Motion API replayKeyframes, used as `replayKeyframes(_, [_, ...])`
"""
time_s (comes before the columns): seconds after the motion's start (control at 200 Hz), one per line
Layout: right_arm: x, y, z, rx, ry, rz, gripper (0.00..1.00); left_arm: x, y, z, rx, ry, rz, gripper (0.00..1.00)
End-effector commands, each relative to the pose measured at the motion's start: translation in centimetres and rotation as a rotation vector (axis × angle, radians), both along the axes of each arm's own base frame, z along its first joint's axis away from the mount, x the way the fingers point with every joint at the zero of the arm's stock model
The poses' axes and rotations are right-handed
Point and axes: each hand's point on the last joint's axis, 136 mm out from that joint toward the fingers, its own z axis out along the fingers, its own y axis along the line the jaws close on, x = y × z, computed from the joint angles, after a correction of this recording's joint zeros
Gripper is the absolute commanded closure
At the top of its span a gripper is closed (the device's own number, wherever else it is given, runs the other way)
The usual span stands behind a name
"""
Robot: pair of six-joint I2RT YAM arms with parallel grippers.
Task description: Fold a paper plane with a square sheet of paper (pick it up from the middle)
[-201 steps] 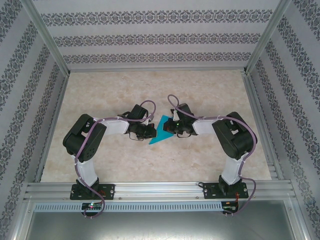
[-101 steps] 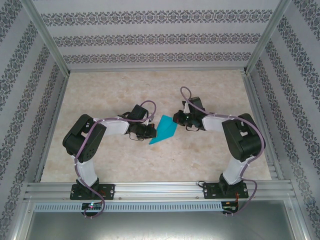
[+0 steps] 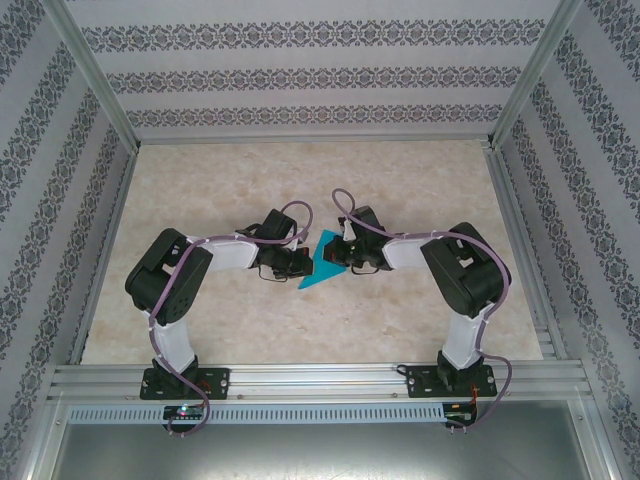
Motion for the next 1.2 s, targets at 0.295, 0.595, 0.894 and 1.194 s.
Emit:
replayKeyframes(0.295, [5.9, -10.3, -1.8, -0.11, 0.023, -0.258, 1.0, -7.6, 6.7, -7.3, 0.326, 0.264, 0.0, 1.0])
replayKeyframes(0.595, [4.1, -6.8, 4.7, 0.005, -0.088, -0.224, 1.0, -7.3, 6.4, -7.2, 0.315, 0.253, -0.001, 1.0])
replayKeyframes(0.894, [0.8, -0.6, 4.5, 0.073, -0.042, -0.104, 1.0, -7.1, 6.3, -7.0, 0.31, 0.246, -0.001, 1.0])
replayKeyframes(1.194, [0.1, 1.6, 1.5, 0.05, 0.053, -0.045, 1.0, -7.1, 6.3, -7.0, 0.309, 0.243, 0.001, 1.0])
